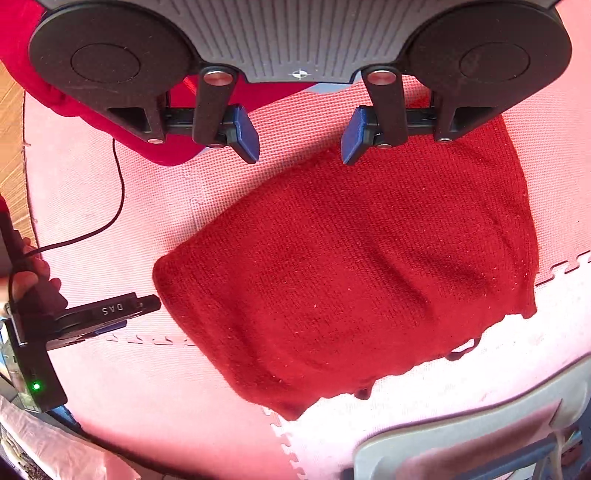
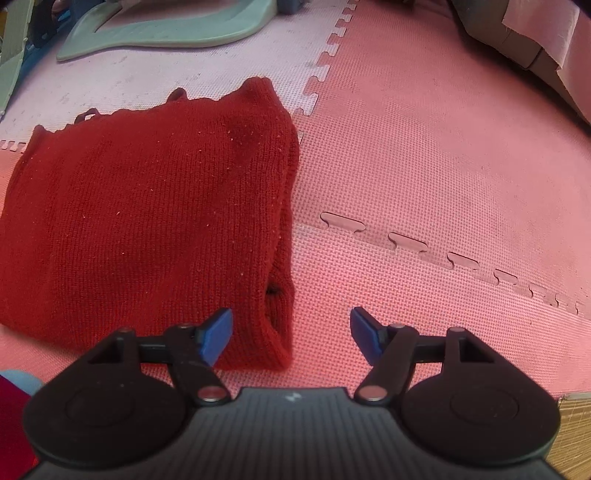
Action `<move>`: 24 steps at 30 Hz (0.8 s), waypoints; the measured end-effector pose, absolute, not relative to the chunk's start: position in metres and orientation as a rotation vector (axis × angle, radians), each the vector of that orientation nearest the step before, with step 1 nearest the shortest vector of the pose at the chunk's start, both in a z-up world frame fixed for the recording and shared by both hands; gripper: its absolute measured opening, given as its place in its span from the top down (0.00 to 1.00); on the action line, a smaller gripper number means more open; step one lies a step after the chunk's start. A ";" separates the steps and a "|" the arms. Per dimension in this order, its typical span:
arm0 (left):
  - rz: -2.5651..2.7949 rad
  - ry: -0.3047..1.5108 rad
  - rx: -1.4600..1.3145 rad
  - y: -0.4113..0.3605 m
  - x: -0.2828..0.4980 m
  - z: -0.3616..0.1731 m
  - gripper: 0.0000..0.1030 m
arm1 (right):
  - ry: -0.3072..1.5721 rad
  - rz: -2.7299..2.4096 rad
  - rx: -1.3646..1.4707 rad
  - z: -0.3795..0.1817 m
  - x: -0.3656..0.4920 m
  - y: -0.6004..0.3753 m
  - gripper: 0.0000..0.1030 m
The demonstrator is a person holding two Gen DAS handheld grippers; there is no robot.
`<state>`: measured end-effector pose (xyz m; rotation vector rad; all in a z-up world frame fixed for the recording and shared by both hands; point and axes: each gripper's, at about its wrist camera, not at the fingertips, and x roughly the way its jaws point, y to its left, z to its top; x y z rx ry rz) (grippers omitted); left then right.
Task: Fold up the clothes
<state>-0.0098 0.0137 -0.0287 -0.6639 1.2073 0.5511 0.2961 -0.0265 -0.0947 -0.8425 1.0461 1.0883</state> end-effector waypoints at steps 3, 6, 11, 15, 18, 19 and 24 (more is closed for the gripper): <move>0.557 1.201 -0.655 0.011 -0.010 -0.021 0.49 | 1.049 1.099 -0.844 -0.095 0.296 -0.025 0.32; 0.559 1.204 -0.637 0.008 -0.012 -0.015 0.49 | 1.055 1.128 -0.854 -0.100 0.297 -0.021 0.32; 0.569 1.184 -0.668 0.010 -0.019 -0.012 0.49 | 1.079 1.132 -0.882 -0.114 0.302 -0.017 0.32; 0.563 1.192 -0.686 0.013 -0.019 -0.017 0.49 | 1.122 1.203 -0.826 -0.119 0.304 -0.016 0.32; 0.552 1.196 -0.685 0.013 -0.017 -0.020 0.49 | 1.172 1.255 -0.774 -0.124 0.306 -0.016 0.42; 0.550 1.196 -0.686 0.014 -0.016 -0.021 0.49 | 1.200 1.251 -0.765 -0.129 0.308 -0.016 0.64; 0.548 1.208 -0.680 0.014 -0.015 -0.024 0.49 | 1.324 1.207 -0.669 -0.145 0.327 -0.027 0.90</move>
